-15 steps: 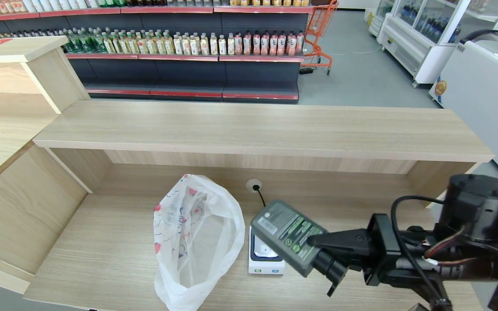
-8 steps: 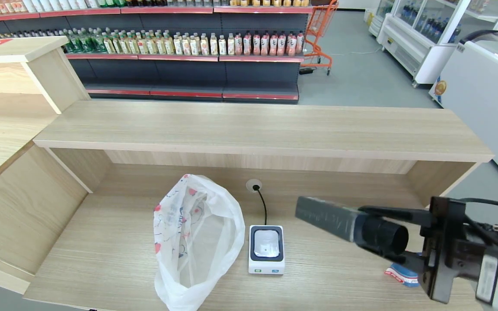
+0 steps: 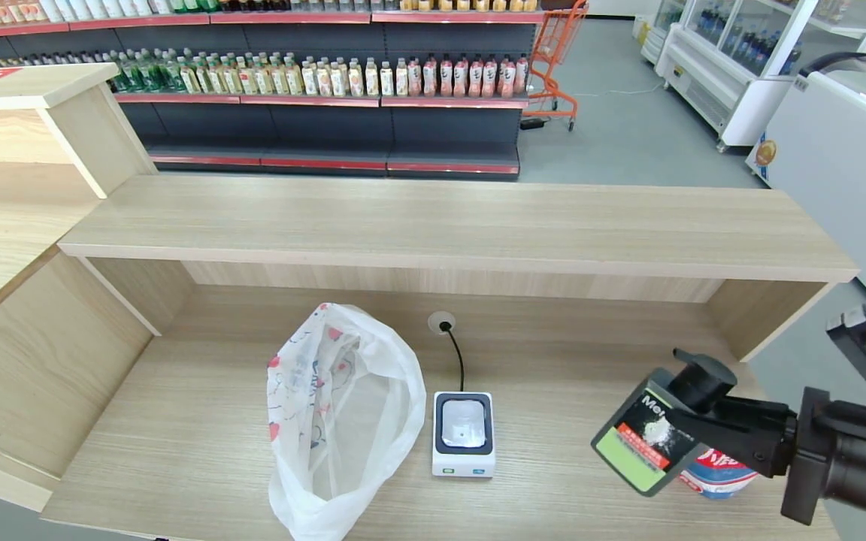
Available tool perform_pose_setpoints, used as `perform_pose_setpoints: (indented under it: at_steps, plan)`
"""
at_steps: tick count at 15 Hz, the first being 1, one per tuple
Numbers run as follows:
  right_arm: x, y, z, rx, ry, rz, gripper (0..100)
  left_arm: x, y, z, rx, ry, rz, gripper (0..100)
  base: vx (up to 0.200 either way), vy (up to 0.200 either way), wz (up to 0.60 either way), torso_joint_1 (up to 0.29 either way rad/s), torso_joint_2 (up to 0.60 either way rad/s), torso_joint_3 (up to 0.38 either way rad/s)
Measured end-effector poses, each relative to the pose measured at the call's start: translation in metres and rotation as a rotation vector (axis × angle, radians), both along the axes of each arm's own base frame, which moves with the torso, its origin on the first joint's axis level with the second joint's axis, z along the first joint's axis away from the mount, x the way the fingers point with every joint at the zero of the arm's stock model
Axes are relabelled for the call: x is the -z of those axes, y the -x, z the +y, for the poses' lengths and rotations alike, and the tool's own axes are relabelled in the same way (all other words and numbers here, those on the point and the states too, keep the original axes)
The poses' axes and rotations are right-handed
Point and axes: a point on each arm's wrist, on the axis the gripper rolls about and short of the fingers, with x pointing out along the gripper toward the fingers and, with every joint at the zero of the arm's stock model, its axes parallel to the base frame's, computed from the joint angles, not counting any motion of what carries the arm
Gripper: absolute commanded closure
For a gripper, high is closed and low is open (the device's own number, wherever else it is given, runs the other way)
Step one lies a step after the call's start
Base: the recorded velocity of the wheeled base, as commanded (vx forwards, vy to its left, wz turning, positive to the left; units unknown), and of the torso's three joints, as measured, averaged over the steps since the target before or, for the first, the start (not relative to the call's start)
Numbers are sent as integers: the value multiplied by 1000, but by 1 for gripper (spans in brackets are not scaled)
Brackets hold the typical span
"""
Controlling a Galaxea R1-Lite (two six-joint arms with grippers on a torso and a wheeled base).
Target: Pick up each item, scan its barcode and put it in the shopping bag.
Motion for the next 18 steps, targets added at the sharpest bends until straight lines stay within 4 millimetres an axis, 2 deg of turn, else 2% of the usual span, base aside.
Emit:
perform_pose_setpoints:
  at_steps: [2, 5, 10, 18]
  plan:
    - [7, -3, 3, 17, -75, 130, 100, 0, 0, 0, 1, 0, 0, 0, 0, 0, 0, 0, 0, 0]
    - [17, -18, 11, 25, -94, 216, 100, 0, 0, 0, 1, 0, 0, 0, 0, 0, 0, 0, 0, 0]
    - [35, -56, 26, 17, -107, 207, 100, 0, 0, 0, 1, 1, 0, 0, 0, 0, 0, 0, 0, 0]
    - [81, -94, 54, 23, -76, 224, 100, 0, 0, 0, 1, 1, 0, 0, 0, 0, 0, 0, 0, 0]
